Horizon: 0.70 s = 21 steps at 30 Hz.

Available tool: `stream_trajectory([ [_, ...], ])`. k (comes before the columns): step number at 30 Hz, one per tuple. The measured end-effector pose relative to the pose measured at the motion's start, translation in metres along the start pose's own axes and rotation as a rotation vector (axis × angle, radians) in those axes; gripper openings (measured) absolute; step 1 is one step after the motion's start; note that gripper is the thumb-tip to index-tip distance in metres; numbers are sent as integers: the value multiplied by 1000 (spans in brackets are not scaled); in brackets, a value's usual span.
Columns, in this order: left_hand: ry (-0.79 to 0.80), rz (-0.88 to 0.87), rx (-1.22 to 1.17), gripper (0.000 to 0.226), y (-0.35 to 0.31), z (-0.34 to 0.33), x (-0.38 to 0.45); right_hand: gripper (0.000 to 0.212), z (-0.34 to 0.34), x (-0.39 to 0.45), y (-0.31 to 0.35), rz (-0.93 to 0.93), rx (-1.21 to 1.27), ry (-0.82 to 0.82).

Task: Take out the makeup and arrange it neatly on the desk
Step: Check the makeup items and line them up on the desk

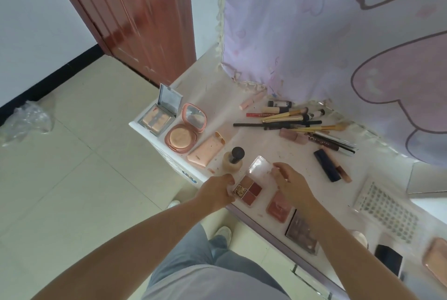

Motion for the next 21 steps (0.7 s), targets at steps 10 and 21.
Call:
stream_trajectory([
  [10,-12,-13,191,40,1,-3,-2,64,1,-37,-37,2,-630,115],
  [21,-50,-108,188,33,-5,10,-18,57,-11,-42,-32,128,-535,58],
])
Point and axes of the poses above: each hand's wrist, its own x-axis towards the middle knuckle, its own z-axis out of the back of the hand, y = z × x, the point moved 6 cm from there along x, towards the middle knuckle, and after that the axes turned 7 degrees about y, right-handed, at the moved point
